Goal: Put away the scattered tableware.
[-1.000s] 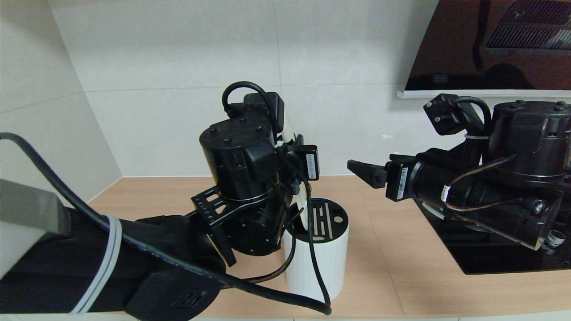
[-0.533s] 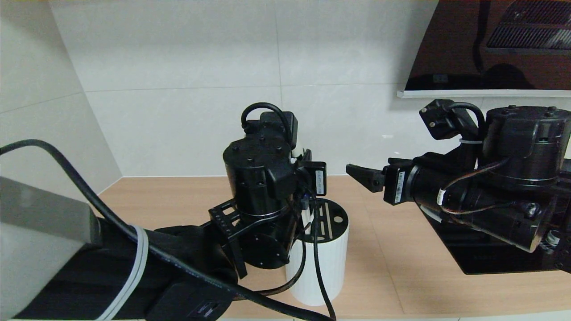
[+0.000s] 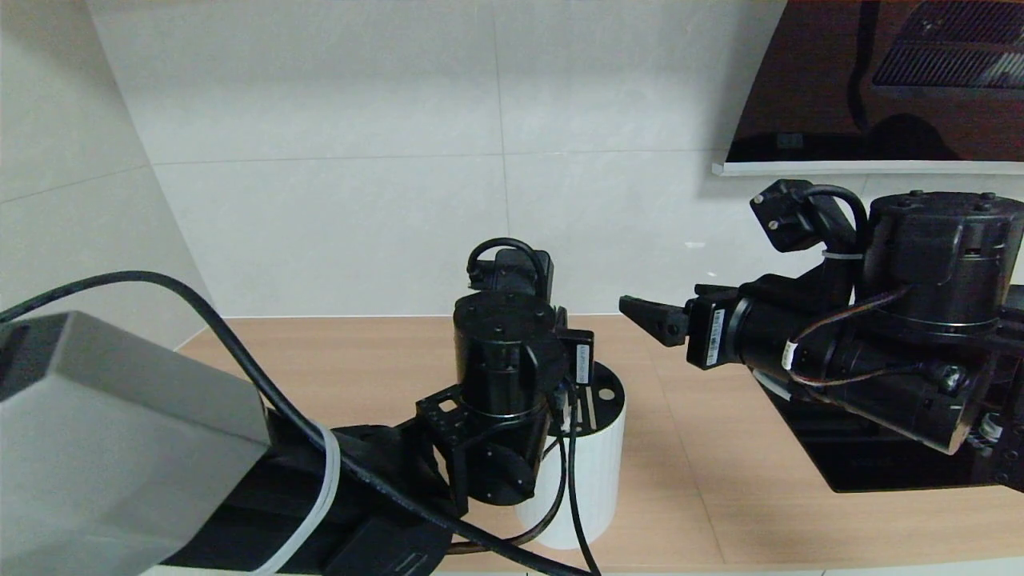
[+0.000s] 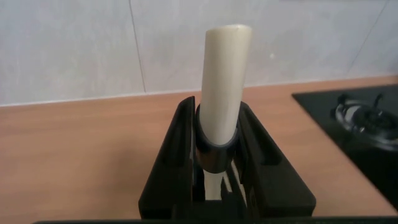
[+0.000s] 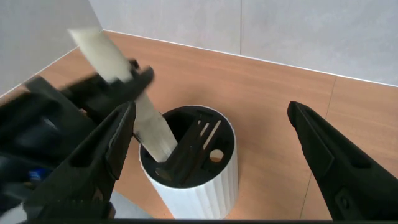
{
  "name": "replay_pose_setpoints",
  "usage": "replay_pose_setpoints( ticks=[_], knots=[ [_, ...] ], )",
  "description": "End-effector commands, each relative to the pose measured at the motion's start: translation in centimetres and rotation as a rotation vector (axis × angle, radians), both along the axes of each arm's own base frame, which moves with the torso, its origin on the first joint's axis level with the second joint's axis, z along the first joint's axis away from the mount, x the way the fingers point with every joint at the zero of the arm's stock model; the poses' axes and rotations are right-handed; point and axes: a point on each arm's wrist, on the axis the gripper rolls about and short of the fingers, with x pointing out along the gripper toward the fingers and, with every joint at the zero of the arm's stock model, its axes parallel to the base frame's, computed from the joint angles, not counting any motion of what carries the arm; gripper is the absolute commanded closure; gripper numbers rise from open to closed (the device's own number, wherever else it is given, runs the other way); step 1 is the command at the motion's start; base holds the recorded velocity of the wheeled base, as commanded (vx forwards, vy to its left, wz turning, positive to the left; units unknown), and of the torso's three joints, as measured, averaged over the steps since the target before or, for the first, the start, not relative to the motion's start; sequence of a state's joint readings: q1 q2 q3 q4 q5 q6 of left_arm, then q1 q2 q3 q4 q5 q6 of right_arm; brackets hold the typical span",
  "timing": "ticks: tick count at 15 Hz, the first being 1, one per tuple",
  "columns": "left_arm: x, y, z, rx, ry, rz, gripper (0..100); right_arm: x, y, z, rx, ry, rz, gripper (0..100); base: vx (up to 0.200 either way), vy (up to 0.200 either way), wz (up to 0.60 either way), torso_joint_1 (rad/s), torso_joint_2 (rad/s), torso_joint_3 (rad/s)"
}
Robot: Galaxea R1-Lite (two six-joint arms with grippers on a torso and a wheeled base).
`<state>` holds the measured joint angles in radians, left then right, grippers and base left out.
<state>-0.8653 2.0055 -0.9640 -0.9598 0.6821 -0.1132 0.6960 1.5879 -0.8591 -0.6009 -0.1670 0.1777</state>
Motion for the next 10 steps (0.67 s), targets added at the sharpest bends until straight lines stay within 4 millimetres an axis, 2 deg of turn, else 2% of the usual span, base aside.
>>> replay_pose_setpoints(
  ticks=[1,10],
  knots=[
    [0.2,-0.2,-1.0,0.024,0.019,0.001,100,0.0,0.0,0.0,0.001,0.000,0.000,0,0.000,0.000,0.00,0.000,0.00,0.000],
    [0.3,-0.4,-2.1,0.044,0.038,0.001,100,0.0,0.1,-0.1,-0.001,0.002,0.000,0,0.000,0.000,0.00,0.000,0.00,0.000]
  ],
)
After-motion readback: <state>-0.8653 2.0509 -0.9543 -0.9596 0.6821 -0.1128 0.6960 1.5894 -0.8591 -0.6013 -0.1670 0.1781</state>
